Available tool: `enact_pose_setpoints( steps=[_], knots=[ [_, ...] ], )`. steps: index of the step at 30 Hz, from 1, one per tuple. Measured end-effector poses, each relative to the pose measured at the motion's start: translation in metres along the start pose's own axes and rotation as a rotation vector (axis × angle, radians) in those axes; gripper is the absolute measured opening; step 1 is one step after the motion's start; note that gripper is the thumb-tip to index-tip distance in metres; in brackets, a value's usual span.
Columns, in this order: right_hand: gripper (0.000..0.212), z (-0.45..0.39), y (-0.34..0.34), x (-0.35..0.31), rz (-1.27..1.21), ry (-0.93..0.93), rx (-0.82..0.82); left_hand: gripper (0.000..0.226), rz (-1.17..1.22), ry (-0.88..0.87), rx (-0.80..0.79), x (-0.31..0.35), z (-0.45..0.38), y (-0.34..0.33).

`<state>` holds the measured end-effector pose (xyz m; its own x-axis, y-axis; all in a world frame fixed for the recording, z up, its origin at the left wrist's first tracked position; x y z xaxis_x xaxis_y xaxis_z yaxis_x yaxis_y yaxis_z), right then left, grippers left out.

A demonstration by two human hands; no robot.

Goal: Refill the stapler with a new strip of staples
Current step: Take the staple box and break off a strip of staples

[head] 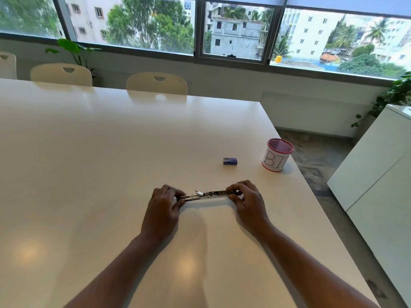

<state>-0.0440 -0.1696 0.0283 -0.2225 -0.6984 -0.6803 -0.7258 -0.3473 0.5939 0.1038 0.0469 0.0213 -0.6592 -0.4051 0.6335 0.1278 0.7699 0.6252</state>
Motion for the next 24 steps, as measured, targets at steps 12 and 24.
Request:
enact_pose_setpoints(
  steps=[12, 24],
  knots=[
    [0.03, 0.106, 0.075, 0.005, 0.011, -0.019, -0.012, 0.017, -0.004, -0.109, -0.227, 0.056, 0.09, 0.001],
    [0.027, 0.161, 0.104, 0.008, 0.095, -0.054, -0.067, 0.021, 0.015, -0.233, -0.393, 0.079, 0.125, -0.002]
  ],
)
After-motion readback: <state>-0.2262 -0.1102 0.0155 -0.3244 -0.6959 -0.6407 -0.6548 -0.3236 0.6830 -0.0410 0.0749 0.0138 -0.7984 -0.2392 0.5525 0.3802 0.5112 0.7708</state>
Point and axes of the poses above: each hand's wrist, its own z-axis away from the middle knuckle, its own y-axis out of the back of the hand, x = y × z, the point moved 10 cm from there along -z, towards the middle knuckle, and after that the axes turned 5 degrees about x, right-handed, at the moved point
